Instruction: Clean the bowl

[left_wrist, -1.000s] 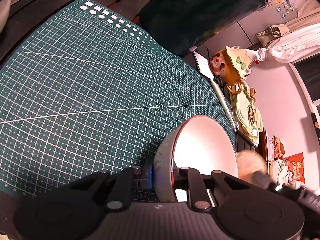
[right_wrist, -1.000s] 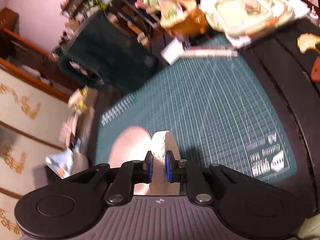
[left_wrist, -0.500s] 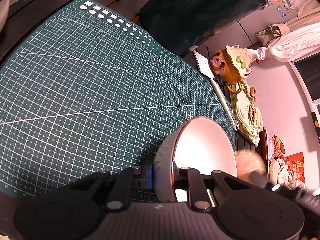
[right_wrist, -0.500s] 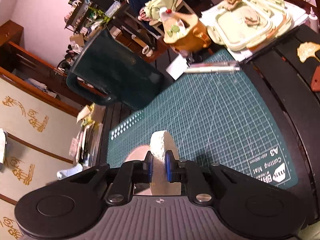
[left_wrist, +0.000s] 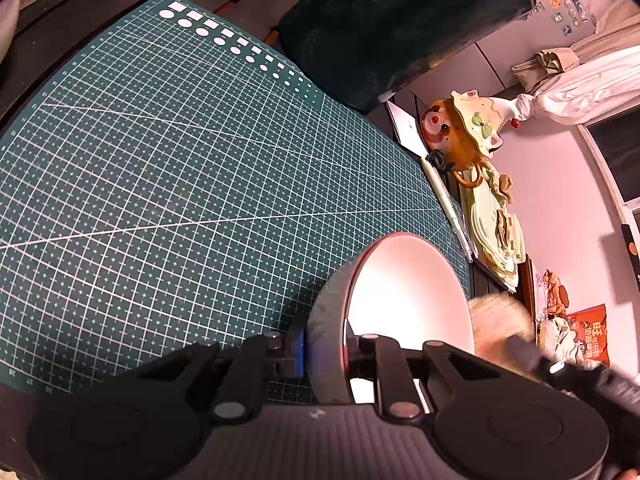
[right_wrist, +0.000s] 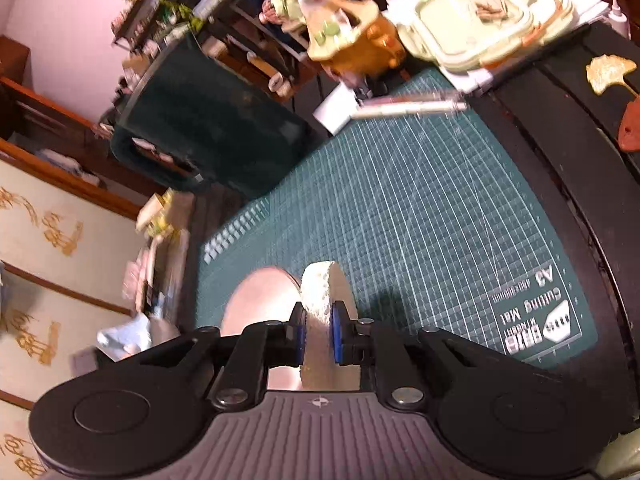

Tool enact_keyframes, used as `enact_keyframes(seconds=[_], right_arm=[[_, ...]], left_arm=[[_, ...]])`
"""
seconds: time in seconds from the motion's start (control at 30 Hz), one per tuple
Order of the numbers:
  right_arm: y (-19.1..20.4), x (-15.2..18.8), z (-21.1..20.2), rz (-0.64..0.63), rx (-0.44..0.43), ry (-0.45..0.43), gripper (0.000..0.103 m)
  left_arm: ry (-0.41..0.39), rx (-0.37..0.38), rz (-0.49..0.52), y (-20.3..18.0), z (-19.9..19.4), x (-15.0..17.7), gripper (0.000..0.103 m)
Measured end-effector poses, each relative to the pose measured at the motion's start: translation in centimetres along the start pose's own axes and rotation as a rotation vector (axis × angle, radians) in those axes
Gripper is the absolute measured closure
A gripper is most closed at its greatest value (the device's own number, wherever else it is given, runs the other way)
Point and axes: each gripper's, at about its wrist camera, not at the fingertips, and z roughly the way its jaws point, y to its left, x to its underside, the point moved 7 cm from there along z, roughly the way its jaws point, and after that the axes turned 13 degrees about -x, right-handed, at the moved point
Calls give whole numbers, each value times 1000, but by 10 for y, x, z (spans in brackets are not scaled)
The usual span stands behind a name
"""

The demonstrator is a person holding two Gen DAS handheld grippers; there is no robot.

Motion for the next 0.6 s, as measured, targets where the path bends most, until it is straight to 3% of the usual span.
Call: enact_keyframes(seconds=[0.07, 0.23, 0.4, 0.6], right_arm=[[4, -5, -6, -1, -25, -27, 91], [-7, 12, 9, 4, 29, 54, 91], [1, -4, -7, 20, -24, -25, 91], [-10, 13, 8, 37, 24, 53, 91]], left_arm=[[0, -1, 1, -3, 0, 0, 87], [1, 3, -4, -2, 0, 1, 87], [4, 3, 3, -3, 3, -1, 87], [0, 4, 2, -2, -2, 1, 87]])
